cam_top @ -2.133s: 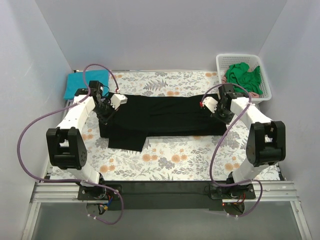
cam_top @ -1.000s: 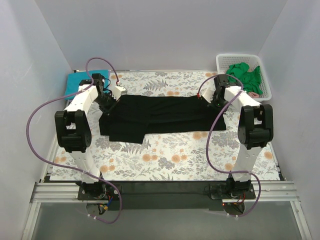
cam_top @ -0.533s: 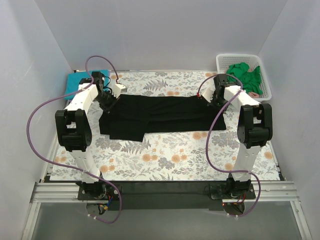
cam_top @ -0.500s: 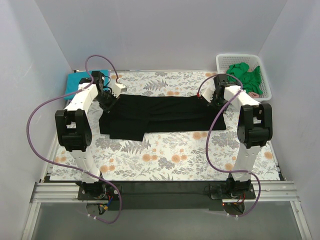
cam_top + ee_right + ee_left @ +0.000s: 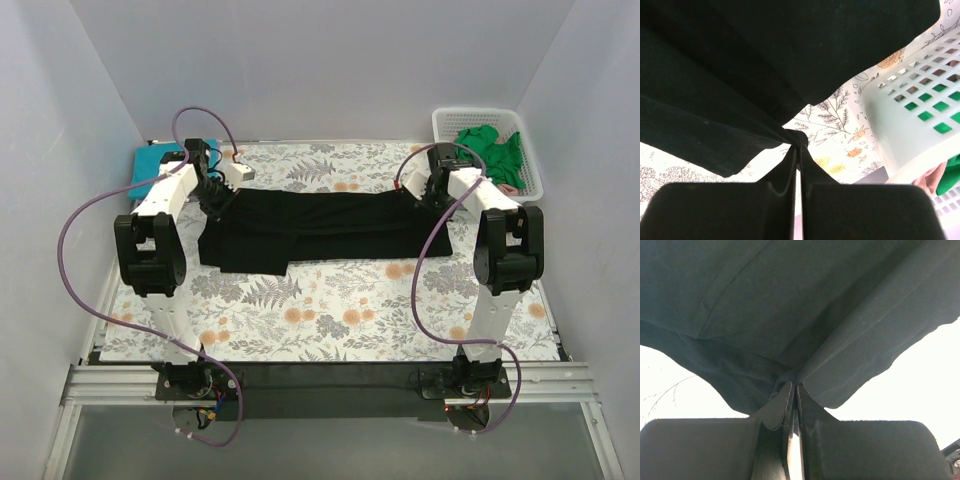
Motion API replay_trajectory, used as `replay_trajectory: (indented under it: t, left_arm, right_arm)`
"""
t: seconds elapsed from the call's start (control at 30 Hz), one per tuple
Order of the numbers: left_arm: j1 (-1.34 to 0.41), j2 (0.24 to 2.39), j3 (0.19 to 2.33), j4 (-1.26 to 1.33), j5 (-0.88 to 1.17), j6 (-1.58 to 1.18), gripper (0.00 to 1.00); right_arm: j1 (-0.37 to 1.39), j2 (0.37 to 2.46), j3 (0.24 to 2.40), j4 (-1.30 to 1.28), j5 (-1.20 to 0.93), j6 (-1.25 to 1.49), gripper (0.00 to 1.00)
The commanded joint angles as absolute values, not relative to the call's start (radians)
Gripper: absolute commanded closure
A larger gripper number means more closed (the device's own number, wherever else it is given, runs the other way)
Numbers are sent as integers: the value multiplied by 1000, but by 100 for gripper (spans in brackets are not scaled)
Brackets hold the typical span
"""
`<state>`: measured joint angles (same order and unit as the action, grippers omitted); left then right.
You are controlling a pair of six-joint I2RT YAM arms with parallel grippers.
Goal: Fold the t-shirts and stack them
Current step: Fold the tshirt
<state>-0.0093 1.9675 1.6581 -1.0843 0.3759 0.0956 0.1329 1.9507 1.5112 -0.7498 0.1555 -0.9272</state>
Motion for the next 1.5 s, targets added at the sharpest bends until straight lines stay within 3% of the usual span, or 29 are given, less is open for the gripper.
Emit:
replay_trajectory:
  t: [0.0, 0.77, 0.83, 0.97, 1.03, 1.17, 1.3, 1.47]
  left_arm:
    - [-2, 1960, 1687, -1066, 364, 94, 100]
    - [-2, 2029, 1683, -967, 339, 40, 100]
    - [-2, 2034, 1686, -956, 337, 25, 96]
    - [-2, 2020, 1709, -953, 339, -49, 60]
    - [-3, 1988, 1707, -960, 351, -72, 53]
    - [37, 1905, 1642, -966, 373, -120, 51]
    - [46, 1816, 1548, -965, 399, -158, 51]
    - [51, 1778, 1430, -919, 414, -212, 51]
  right_arm:
    - [127, 1977, 1552, -732, 183, -956, 99]
    - [132, 2028, 1577, -696, 222, -931, 99]
    - [138, 2031, 1585, -699, 230, -922, 88]
    - [164, 2000, 1589, -701, 227, -913, 52]
    - [187, 1961, 1589, -706, 213, -896, 43]
    - [227, 1879, 1569, -721, 192, -867, 43]
    - [242, 1801, 1514, -736, 157, -821, 50]
    - [242, 1773, 1405, -735, 117, -778, 76]
